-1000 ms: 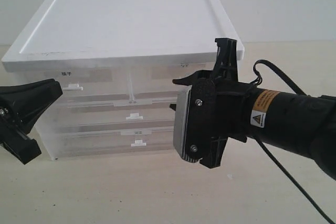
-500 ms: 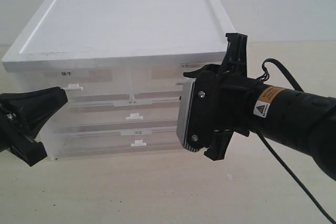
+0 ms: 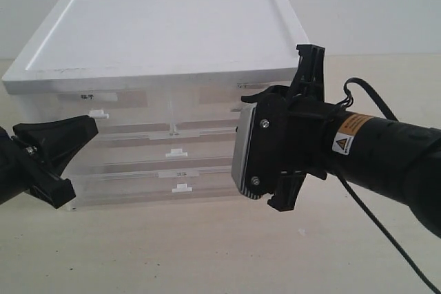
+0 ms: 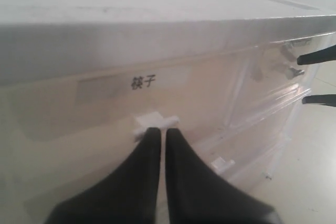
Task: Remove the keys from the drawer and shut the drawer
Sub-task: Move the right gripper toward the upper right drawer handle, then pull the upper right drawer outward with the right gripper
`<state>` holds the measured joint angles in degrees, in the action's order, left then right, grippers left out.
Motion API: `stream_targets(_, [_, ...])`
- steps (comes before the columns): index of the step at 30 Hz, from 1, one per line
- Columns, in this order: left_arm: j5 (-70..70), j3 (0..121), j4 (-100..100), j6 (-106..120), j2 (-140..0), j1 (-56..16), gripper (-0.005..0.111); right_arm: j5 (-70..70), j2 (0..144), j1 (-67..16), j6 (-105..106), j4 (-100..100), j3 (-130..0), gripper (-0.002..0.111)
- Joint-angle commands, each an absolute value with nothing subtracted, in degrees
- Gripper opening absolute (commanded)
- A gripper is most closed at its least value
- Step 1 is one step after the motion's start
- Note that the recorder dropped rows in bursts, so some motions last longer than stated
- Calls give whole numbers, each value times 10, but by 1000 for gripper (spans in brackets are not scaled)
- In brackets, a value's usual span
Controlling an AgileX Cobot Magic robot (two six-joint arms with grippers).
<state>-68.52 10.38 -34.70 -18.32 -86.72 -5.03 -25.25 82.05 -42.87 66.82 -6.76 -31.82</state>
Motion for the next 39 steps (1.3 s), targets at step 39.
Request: stream_targets(39, [-700, 127, -323, -171, -945, -51, 5, -246, 789, -509, 931, -394, -320, 0])
